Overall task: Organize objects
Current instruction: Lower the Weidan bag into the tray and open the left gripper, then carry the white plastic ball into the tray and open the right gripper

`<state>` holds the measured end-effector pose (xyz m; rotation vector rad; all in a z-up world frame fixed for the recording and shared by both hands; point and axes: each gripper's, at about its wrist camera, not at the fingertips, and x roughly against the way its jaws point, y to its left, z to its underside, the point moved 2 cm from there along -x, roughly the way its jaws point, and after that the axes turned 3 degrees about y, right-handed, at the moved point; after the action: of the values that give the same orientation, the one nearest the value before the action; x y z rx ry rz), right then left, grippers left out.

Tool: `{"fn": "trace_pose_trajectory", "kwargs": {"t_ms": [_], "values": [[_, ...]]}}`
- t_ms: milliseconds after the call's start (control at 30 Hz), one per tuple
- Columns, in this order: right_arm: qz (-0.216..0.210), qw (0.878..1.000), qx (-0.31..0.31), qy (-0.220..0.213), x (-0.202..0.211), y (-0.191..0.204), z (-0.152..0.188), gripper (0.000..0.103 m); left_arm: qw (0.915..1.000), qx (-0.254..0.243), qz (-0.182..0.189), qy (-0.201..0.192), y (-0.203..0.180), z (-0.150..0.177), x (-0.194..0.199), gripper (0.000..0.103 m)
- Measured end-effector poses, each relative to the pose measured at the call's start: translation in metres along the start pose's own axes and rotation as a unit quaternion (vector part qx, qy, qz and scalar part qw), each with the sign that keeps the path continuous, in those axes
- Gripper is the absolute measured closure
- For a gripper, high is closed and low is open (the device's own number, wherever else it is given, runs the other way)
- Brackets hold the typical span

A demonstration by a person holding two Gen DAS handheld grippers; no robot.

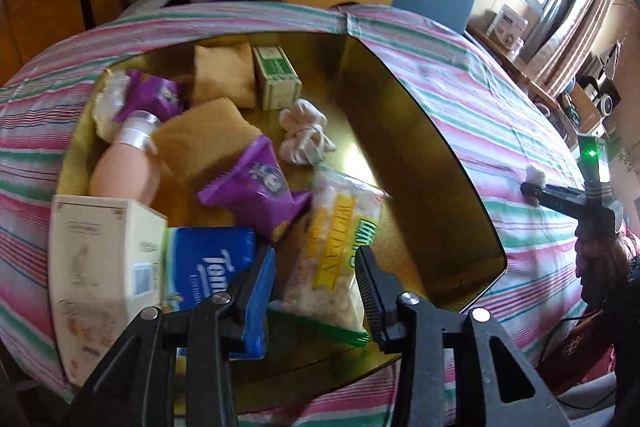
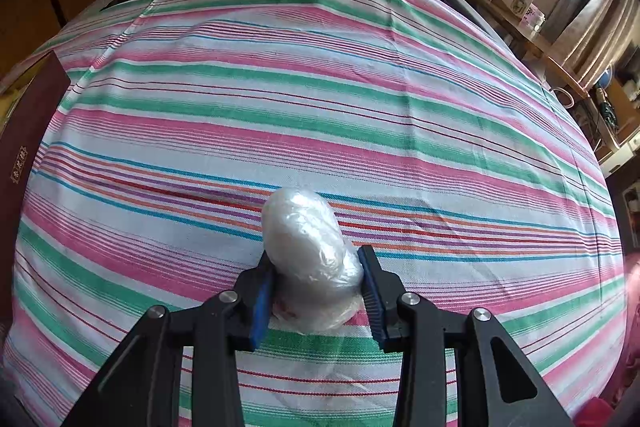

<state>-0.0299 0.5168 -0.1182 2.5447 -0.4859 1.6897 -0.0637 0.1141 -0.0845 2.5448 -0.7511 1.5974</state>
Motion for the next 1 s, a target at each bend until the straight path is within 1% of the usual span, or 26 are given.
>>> {"fn": "trace_pose_trajectory", "kwargs": {"t_ms": [100,233,367,400,467,533,633,733,833,933,1000], "values": [[0.004,1.000,0.002,-0.002,0.001,0.001,0.000,0.064,0.9995,0.007,-0.011,-0.028,0.004,0.001,0.018,0.062],[0.012,1.000,0.003,-0.002,0.002,0.003,0.000,0.064,0.9972,0.014,-0.038,-0.063,0.009,0.004,0.041,0.062],[0.013,1.000,-0.011,0.012,0.006,0.003,-0.002,0.065,0.9943,0.018,-0.055,-0.089,0.015,0.008,0.061,0.062],[0.009,1.000,-0.017,0.014,0.009,0.005,-0.003,0.065,0.9937,0.017,-0.060,-0.094,0.016,0.008,0.066,0.062],[-0.010,1.000,-0.022,0.002,0.022,0.015,-0.007,0.065,0.9928,0.017,-0.064,-0.101,0.017,0.007,0.071,0.062],[-0.040,0.999,-0.013,-0.018,0.040,0.034,-0.015,0.065,0.9917,0.019,-0.069,-0.107,0.019,0.007,0.075,0.062],[-0.084,0.995,0.016,-0.054,0.072,0.076,-0.029,0.065,0.9898,0.027,-0.078,-0.116,0.024,0.009,0.081,0.062],[-0.122,0.987,0.056,-0.090,0.103,0.126,-0.043,0.064,0.9880,0.034,-0.089,-0.121,0.028,0.011,0.085,0.060],[-0.157,0.977,0.093,-0.110,0.123,0.176,-0.050,0.064,0.9865,0.050,-0.106,-0.114,0.035,0.011,0.086,0.058],[-0.167,0.971,0.132,-0.113,0.127,0.219,-0.057,0.064,0.9844,0.068,-0.119,-0.111,0.044,0.012,0.087,0.058],[-0.166,0.969,0.147,-0.105,0.119,0.242,-0.064,0.064,0.9828,0.074,-0.127,-0.112,0.049,0.014,0.087,0.058]]}}
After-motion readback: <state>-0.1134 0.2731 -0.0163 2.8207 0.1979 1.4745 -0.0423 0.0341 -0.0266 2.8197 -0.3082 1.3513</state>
